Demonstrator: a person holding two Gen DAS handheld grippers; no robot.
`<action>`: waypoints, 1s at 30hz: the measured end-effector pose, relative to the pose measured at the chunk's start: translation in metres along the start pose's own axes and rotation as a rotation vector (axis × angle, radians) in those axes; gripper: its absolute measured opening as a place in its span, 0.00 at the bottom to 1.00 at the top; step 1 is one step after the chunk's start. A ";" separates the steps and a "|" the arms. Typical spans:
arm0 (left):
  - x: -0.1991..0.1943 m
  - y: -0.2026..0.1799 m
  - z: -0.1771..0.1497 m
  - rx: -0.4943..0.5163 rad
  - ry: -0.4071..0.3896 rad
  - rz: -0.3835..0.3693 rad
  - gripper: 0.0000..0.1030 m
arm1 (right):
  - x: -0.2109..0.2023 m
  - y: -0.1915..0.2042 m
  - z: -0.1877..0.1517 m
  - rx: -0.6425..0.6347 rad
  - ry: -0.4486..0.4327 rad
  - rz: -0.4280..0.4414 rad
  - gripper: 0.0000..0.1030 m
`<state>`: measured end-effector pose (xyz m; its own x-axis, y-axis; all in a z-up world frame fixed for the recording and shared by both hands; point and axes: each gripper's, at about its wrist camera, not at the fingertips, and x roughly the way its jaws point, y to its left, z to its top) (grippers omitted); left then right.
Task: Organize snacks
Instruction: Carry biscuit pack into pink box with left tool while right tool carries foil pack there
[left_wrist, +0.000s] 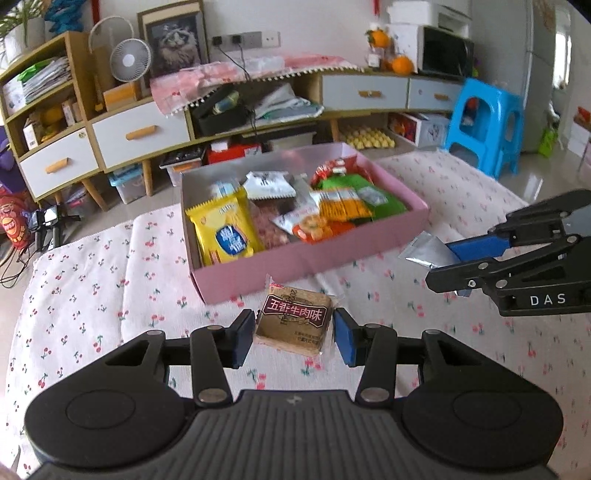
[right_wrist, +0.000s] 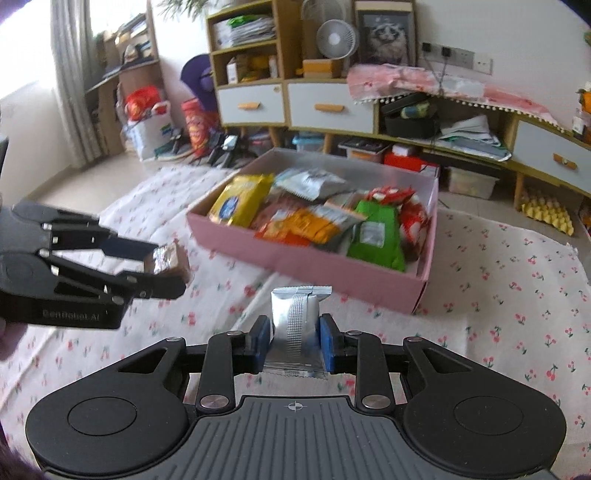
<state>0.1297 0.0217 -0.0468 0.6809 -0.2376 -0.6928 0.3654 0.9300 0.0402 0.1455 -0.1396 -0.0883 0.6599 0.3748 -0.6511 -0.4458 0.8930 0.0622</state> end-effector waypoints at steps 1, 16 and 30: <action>0.000 0.001 0.003 -0.012 -0.008 0.006 0.41 | 0.000 -0.001 0.003 0.010 -0.008 -0.004 0.26; 0.026 0.001 0.041 -0.151 -0.116 0.034 0.41 | 0.017 -0.033 0.046 0.266 -0.115 -0.028 0.26; 0.045 0.005 0.049 -0.280 -0.130 0.029 0.42 | 0.047 -0.062 0.054 0.514 -0.165 -0.002 0.28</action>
<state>0.1928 0.0016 -0.0426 0.7708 -0.2265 -0.5955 0.1672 0.9738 -0.1539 0.2366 -0.1639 -0.0817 0.7652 0.3700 -0.5269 -0.1180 0.8851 0.4502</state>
